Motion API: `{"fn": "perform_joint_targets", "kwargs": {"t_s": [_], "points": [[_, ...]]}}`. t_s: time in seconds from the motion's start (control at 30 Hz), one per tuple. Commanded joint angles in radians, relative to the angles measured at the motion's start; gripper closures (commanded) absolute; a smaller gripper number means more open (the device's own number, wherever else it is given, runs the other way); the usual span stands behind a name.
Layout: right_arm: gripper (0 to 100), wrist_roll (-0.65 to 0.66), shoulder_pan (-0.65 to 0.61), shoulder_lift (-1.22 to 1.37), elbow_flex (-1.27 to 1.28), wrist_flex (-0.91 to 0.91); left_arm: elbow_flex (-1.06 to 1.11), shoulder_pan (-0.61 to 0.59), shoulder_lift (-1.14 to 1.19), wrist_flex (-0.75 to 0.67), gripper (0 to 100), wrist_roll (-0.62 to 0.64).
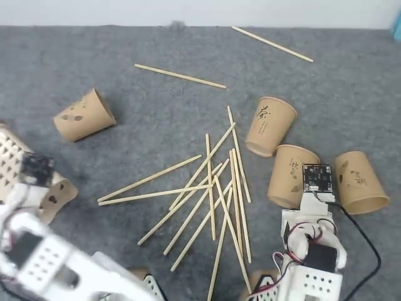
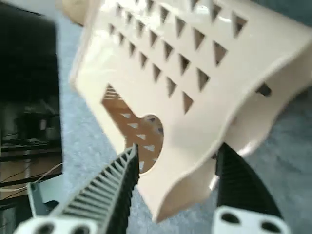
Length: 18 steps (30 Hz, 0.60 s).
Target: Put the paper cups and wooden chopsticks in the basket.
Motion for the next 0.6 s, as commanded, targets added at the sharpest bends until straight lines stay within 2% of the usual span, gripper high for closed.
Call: {"fn": "perform_joint_targets", "kwargs": {"t_s": [0.0, 0.2, 0.4, 0.57], "points": [[99.1, 0.012, 0.013, -0.013, 0.018, -0.013, 0.222, 0.012, -0.275, -0.178, 75, 0.084], [99.1, 0.012, 0.013, -0.013, 0.018, -0.013, 0.470, 0.020, -0.560, -0.333, 75, 0.199], [99.1, 0.012, 0.013, -0.013, 0.018, -0.013, 0.469, 0.054, -0.697, -0.176, 77, 0.249], [99.1, 0.012, 0.015, -0.013, 0.018, -0.013, 0.469, 0.094, -0.710, -0.121, 80, 0.249]]}}
